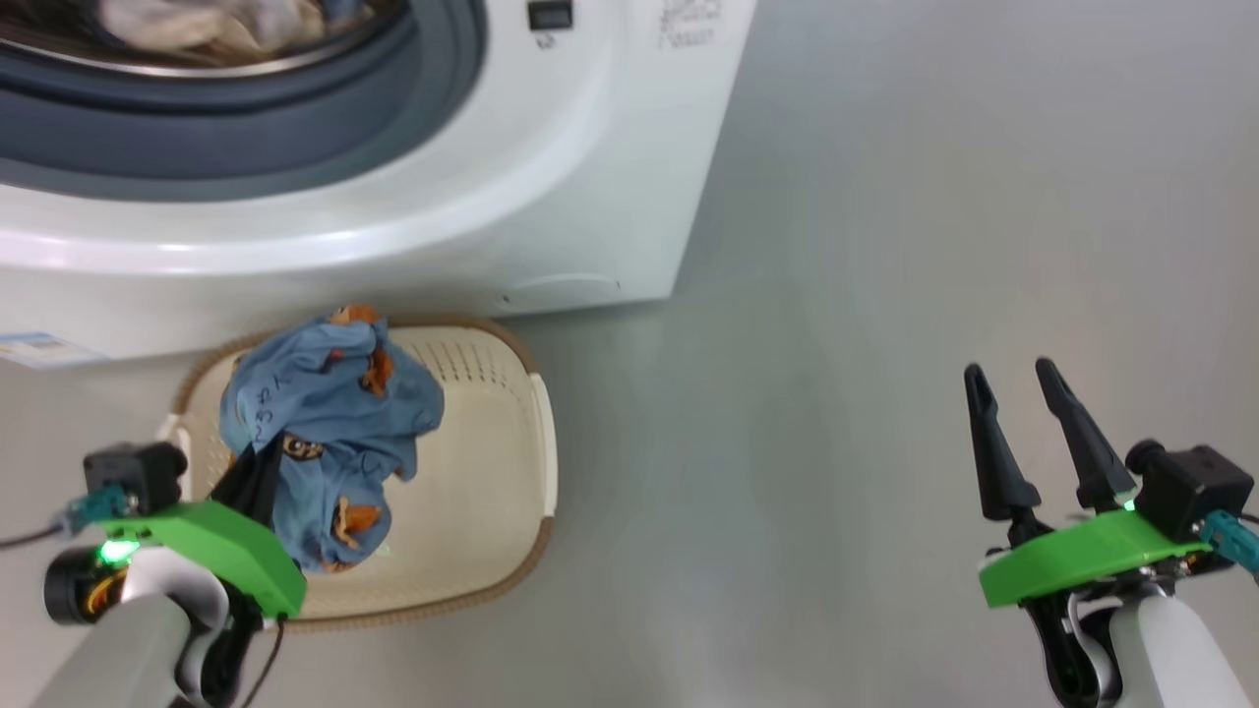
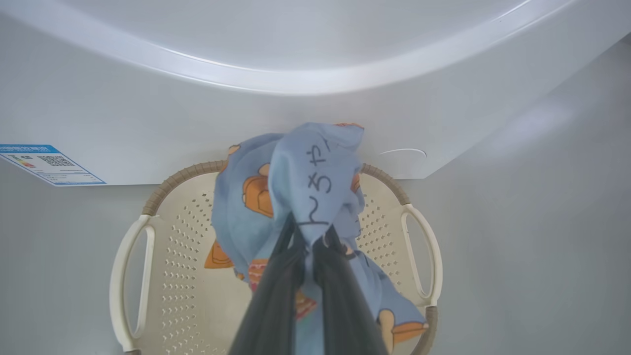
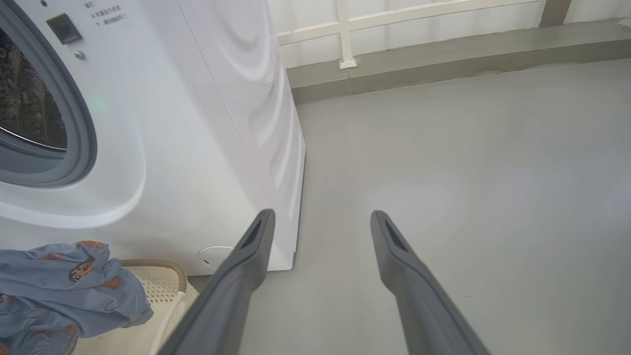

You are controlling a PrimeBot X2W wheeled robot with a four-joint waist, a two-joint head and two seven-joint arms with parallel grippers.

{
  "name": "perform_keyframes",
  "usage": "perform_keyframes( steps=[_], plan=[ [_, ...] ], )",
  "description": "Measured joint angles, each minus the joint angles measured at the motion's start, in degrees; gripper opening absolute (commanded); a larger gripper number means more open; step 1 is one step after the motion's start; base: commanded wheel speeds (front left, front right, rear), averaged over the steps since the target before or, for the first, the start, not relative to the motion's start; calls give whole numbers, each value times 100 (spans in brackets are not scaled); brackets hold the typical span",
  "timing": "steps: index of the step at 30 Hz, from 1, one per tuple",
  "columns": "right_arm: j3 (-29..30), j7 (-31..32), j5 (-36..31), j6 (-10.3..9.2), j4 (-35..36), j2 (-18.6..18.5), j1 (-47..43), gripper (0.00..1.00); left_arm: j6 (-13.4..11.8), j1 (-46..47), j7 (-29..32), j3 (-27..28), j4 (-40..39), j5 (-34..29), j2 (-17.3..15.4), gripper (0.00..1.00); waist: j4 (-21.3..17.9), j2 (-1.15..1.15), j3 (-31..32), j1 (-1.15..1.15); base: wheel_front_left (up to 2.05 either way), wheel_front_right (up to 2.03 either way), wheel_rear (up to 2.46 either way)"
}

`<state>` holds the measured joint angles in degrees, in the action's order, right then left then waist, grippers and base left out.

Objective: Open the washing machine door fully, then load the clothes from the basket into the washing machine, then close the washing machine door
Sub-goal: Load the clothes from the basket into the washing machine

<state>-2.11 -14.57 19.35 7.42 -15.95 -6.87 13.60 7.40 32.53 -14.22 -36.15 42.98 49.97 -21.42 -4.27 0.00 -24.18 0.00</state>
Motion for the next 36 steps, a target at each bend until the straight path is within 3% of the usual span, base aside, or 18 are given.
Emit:
perform_keyframes(
  steps=[16,28,36],
  plan=[
    [168,0,147,0,-111,-207,-754,100,0,-1556,0,1909,-1569,-1622,386,0,406,0,1067,0,0,0,0],
    [264,1,199,0,-105,-278,-1200,100,0,-2725,-8,2936,-2838,-2384,682,0,683,0,1581,0,0,0,0],
    [344,1,225,0,-80,-335,-1385,100,0,-3370,-16,3327,-3482,-2770,912,0,809,0,1851,0,0,0,0]
  ],
)
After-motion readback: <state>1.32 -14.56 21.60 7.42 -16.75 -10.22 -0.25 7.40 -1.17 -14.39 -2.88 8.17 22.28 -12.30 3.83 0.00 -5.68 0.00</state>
